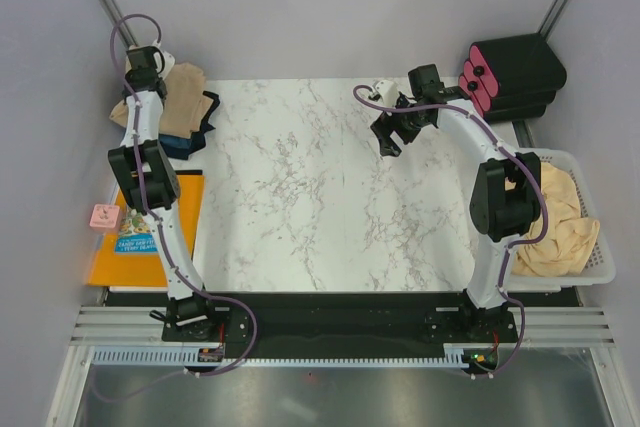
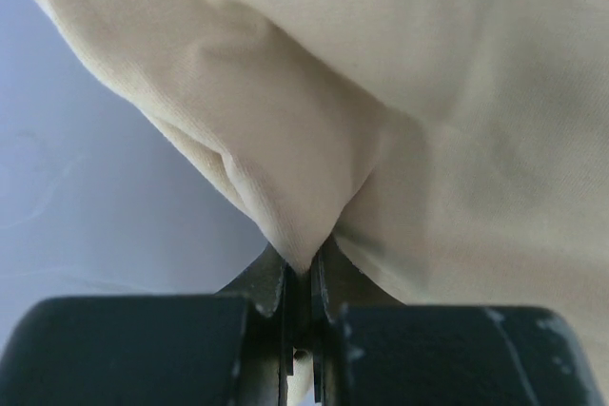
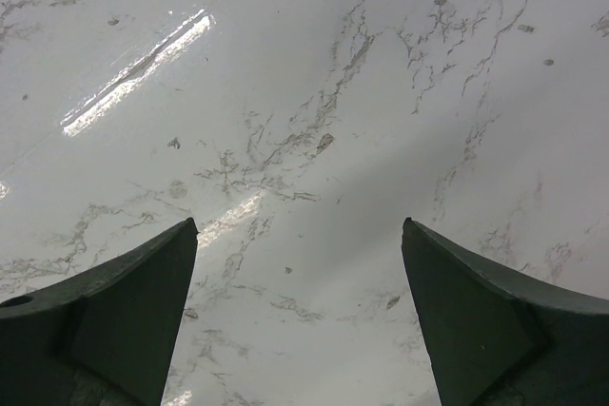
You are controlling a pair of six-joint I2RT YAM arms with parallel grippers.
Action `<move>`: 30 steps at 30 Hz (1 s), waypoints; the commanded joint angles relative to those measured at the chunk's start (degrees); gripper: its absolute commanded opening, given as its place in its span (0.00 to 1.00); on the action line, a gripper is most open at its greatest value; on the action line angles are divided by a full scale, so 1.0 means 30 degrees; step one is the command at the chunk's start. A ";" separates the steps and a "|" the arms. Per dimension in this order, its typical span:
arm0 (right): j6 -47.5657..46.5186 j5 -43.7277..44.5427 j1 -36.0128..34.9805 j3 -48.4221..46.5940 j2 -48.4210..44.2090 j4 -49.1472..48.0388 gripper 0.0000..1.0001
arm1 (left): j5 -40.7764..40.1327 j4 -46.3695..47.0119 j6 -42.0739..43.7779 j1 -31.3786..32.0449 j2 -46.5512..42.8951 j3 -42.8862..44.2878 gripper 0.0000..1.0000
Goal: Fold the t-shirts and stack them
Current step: Put the neatly folded tshirt into the corner of the board with the left arm
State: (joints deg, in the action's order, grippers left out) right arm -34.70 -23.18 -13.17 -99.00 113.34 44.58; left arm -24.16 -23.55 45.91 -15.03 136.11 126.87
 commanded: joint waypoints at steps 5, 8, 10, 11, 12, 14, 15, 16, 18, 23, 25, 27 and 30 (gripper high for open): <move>0.0228 -0.0155 -0.0035 0.0012 -0.1216 -0.0182 0.96 | -0.1204 0.1844 0.0605 -0.0763 0.1268 -0.0248 0.42; 0.0228 -0.0096 -0.0093 0.0159 -0.1334 -0.0153 0.97 | -0.1262 0.2078 0.0576 -0.0763 0.1503 -0.0658 0.81; 0.0199 -0.0067 -0.0093 0.0363 -0.1393 -0.0152 0.97 | -0.1349 0.2195 0.0400 -0.0792 0.1533 -0.0892 0.99; 0.0199 -0.0067 -0.0122 0.0422 -0.1480 -0.0181 0.97 | -0.1350 0.2196 0.0110 -0.0763 0.1504 -0.0922 0.99; 0.0199 -0.0096 -0.0122 0.0538 -0.1510 -0.0152 0.97 | -0.1321 0.2283 -0.0096 -0.0792 0.1330 -0.1067 0.99; 0.0169 -0.0096 -0.0151 0.0656 -0.1598 -0.0181 0.97 | -0.1408 0.2604 -0.0449 -0.0734 0.1066 -0.1360 0.99; 0.0140 -0.0096 -0.0180 0.0773 -0.1598 -0.0123 0.97 | -0.1467 0.3389 -0.0479 -0.0762 0.0861 -0.1971 0.99; 0.0140 -0.0096 -0.0181 0.0803 -0.1627 -0.0152 0.97 | -0.1670 0.4151 -0.0392 -0.0763 0.0221 -0.2470 0.99; 0.0140 -0.0125 -0.0210 0.0861 -0.1627 -0.0094 0.97 | -0.1818 0.5702 -0.0304 -0.0704 -0.0427 -0.3965 0.99; 0.0140 -0.0271 -0.0326 0.1066 -0.1686 -0.0064 0.97 | -0.1293 0.8488 -0.0011 -0.0296 -0.3263 -0.7533 0.99; 0.0111 -0.0272 -0.0356 0.1183 -0.1715 -0.0064 0.97 | -0.0882 0.9804 0.0309 -0.0090 -0.4059 -0.8593 0.99; 0.0082 -0.0330 -0.0444 0.1272 -0.1744 -0.0064 0.97 | -0.0648 1.0367 0.0574 0.0262 -0.5027 -0.9766 0.99; 0.0052 -0.0330 -0.0532 0.1214 -0.1715 -0.0006 0.97 | -0.0414 1.1014 0.1131 0.0672 -0.6081 -1.0647 0.99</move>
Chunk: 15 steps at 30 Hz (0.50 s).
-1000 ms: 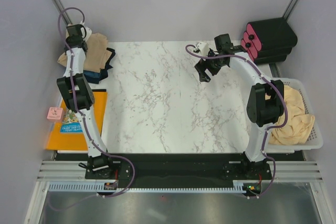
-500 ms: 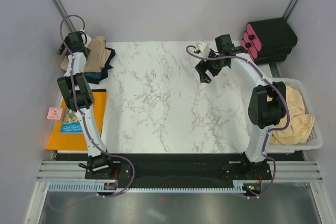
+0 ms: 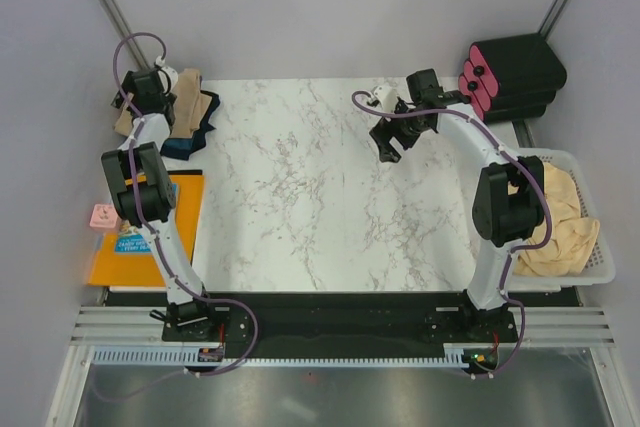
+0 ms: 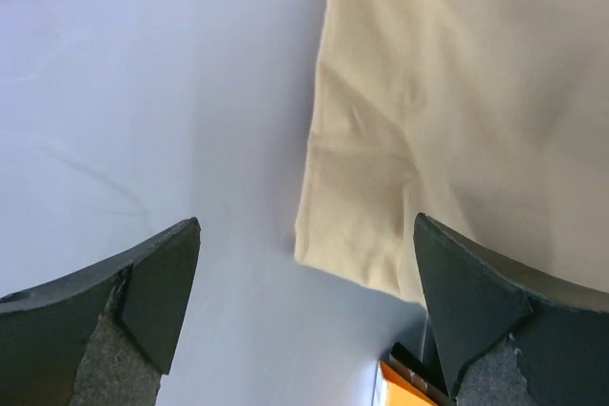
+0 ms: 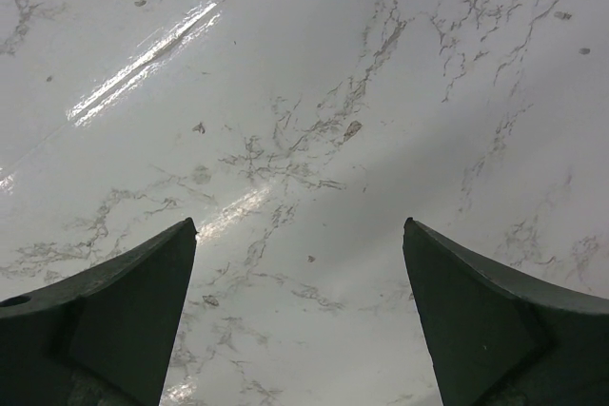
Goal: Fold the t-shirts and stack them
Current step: Put the neatly folded tshirt into the corner of the board with the left arm
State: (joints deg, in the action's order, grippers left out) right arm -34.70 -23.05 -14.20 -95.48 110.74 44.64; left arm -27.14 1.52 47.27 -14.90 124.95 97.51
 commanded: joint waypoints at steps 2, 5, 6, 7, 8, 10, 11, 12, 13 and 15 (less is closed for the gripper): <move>0.0023 -0.0403 -0.0190 -0.0076 -0.0819 0.0002 0.97 | 0.0695 0.2832 0.0856 0.0920 -0.2857 -0.1359 0.99; 0.0023 -0.0432 -0.0190 -0.0136 -0.0819 0.0031 0.97 | 0.0784 0.3794 0.1906 0.1418 -0.3590 -0.2265 0.99; -0.0035 -0.0462 -0.0161 -0.0078 -0.0848 0.0118 0.96 | 0.0899 0.4699 0.2375 0.1594 -0.3679 -0.2474 0.99; -0.0094 -0.0462 -0.0190 0.0010 -0.0935 0.0177 0.96 | 0.0901 0.5230 0.3279 0.1683 -0.3680 -0.2679 0.99; -0.0152 -0.0462 -0.0161 0.0127 -0.0965 0.0265 0.93 | 0.0930 0.5758 0.3723 0.1829 -0.3709 -0.3116 0.99; -0.0415 -0.0404 -0.0190 0.0128 -0.0936 0.0849 0.90 | 0.1337 0.7137 0.4572 0.1976 -0.4057 -0.3616 0.99; -0.0706 -0.0403 -0.0190 0.0012 -0.0907 0.1229 0.86 | 0.1630 0.7314 0.4606 0.2180 -0.4351 -0.4227 0.99; -0.0970 -0.0287 -0.0219 0.0011 -0.0907 0.1928 0.84 | 0.2329 0.7374 0.4548 0.2269 -0.4701 -0.4552 0.94; -0.1321 0.0062 -0.0219 0.0040 -0.0965 0.2109 0.84 | 0.2626 0.7142 0.4286 0.2444 -0.5372 -0.4875 0.93; -0.1674 0.0416 -0.0219 0.0128 -0.1314 0.2344 0.84 | 0.3705 0.5509 0.3035 0.3059 -0.6195 -0.5346 0.96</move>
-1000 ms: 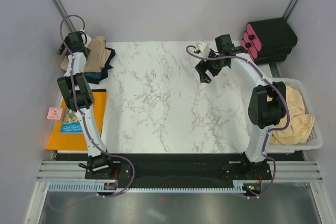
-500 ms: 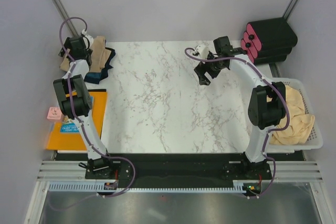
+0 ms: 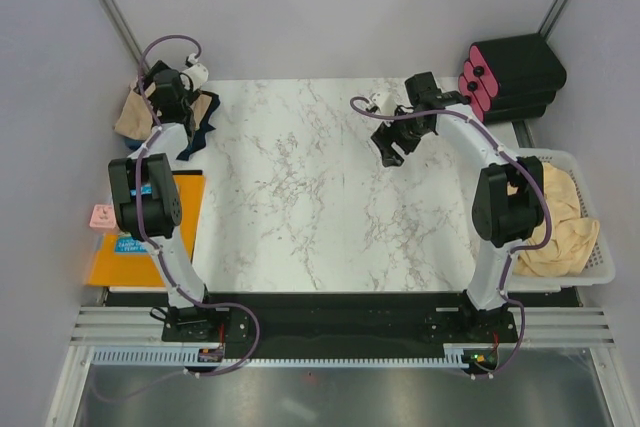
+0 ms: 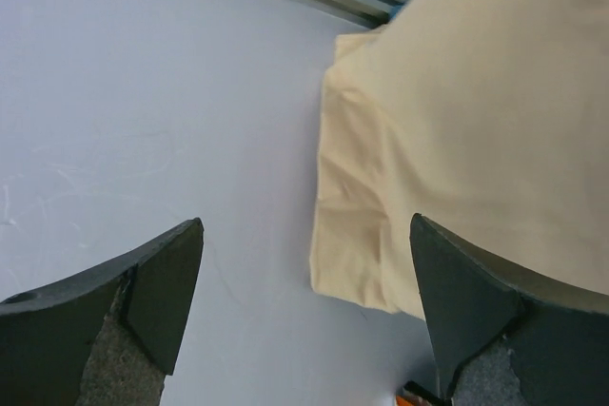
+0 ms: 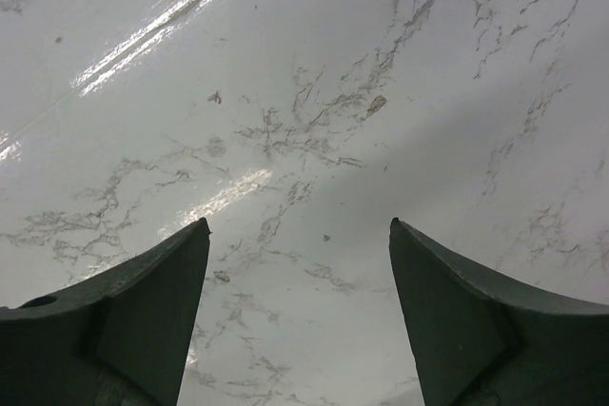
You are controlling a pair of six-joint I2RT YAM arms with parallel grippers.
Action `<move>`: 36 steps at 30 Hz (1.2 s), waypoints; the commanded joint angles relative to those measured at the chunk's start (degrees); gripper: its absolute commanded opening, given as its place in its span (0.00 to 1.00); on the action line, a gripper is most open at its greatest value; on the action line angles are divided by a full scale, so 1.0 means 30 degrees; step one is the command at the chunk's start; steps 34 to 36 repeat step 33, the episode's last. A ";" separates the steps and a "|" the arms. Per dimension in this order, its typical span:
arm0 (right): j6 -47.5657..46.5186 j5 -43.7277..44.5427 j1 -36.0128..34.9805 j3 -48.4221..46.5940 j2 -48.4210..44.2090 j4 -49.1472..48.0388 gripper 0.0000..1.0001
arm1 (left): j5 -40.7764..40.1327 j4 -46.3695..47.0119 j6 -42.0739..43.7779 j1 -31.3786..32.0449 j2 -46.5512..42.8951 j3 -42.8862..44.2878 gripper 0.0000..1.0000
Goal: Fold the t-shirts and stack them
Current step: Put the neatly folded tshirt into the corner of the board with the left arm
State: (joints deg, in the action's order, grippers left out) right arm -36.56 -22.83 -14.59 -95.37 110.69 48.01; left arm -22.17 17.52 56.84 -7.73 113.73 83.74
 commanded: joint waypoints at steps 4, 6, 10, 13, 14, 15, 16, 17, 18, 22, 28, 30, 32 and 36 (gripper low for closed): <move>-0.1379 0.0900 -0.0117 -0.0259 -0.1858 0.1194 0.89 | 0.7351 -0.9118 -0.5010 0.1432 -0.5589 -0.0757 0.99; -0.1292 0.0901 -0.0117 -0.0465 -0.2179 0.1108 0.92 | 1.1758 -1.2006 -0.6809 0.1696 -0.7348 -0.0727 0.99; -0.0269 0.0317 -0.0088 -0.0699 -0.2795 0.1135 0.98 | 1.5239 -1.5123 -1.2014 0.2340 -0.9577 -0.1721 0.99; 0.0582 -0.0008 -0.0146 -0.0495 -0.3936 0.1136 0.98 | 1.4720 -1.5800 -1.4834 0.2660 -1.1158 -0.2688 0.99; 0.0874 0.0225 -0.0147 -0.0204 -0.4287 0.0991 0.98 | 1.4484 -1.5945 -1.5077 0.2924 -1.1598 -0.3125 1.00; 0.1689 0.1184 -0.0147 -0.0143 -0.4900 0.0757 0.98 | 1.3901 -1.6005 -1.5340 0.2927 -1.2037 -0.3391 0.99; 0.1987 0.1716 -0.0147 -0.0085 -0.5196 0.0784 0.98 | 1.3721 -1.6005 -1.5401 0.2927 -1.3144 -0.3683 0.99; 0.2483 0.2330 -0.0147 0.0090 -0.5518 0.0436 0.98 | 1.3690 -1.6005 -1.5343 0.2927 -1.3619 -0.4353 0.99; 0.3648 0.3322 -0.0176 0.0237 -0.6188 0.0114 0.98 | 1.4183 -1.6237 -1.4966 0.2927 -1.4262 -0.4708 1.00; 0.4682 0.6344 -0.0147 0.1375 -0.8036 -0.0737 0.98 | 1.6879 -1.6942 -1.3762 0.2927 -1.6927 -0.6261 0.99; 0.5095 0.5883 -0.0234 0.2902 -1.0471 -0.1618 0.98 | 1.8407 -1.7557 -1.3848 0.2927 -1.7111 -0.5827 0.99; 0.5504 0.6698 -0.0409 0.3137 -1.0822 -0.1998 0.98 | 1.8581 -1.7704 -1.3703 0.2927 -1.7051 -0.5680 0.99; 0.5651 0.6848 -0.0469 0.3080 -1.0912 -0.1941 0.98 | 1.8816 -1.7734 -1.3440 0.2927 -1.7197 -0.5591 0.99; 0.5594 0.6877 -0.0469 0.3138 -1.1202 -0.1998 0.98 | 1.8875 -1.7705 -1.3265 0.2927 -1.7372 -0.5591 0.99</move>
